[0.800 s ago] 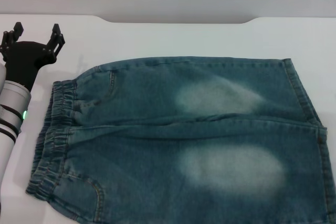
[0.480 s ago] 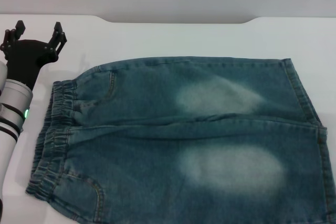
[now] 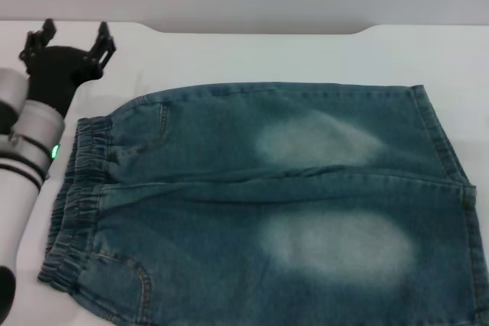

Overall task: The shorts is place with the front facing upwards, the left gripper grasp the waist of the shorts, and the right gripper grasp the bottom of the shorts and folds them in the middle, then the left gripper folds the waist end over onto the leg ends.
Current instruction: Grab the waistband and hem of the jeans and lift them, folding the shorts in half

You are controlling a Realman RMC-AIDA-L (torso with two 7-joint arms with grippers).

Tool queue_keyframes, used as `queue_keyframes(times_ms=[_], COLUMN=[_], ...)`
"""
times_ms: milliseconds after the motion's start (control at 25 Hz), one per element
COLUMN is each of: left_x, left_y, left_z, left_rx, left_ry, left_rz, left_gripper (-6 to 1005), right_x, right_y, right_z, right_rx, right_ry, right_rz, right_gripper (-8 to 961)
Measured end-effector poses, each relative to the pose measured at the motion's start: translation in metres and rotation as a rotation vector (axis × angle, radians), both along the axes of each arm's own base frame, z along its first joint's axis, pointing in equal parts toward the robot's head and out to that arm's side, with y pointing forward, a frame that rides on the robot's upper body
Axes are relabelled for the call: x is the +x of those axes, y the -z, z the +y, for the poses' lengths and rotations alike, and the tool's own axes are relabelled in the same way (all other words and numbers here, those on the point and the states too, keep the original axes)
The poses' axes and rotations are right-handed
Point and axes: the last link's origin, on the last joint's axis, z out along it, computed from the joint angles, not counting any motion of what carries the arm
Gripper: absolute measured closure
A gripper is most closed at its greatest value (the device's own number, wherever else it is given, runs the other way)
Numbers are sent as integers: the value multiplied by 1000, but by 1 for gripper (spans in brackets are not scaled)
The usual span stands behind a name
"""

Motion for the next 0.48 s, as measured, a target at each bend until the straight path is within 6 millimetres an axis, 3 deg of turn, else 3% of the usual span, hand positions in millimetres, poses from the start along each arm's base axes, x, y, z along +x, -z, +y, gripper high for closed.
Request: queue_keyframes(times_ms=[160,480], left_x=[17,52], left_y=[-2,-50], left_z=[8,26], left_rx=[-29,-236], left_ry=[-15,-120], left_rz=[40,-8], left_gripper=[150,149], right_x=[-15,-23], right_y=[-27,-69], right_z=[7,17], right_rx=[-2,-148], right_ry=[69,191], right_rz=[6,160], right_gripper=[149,149])
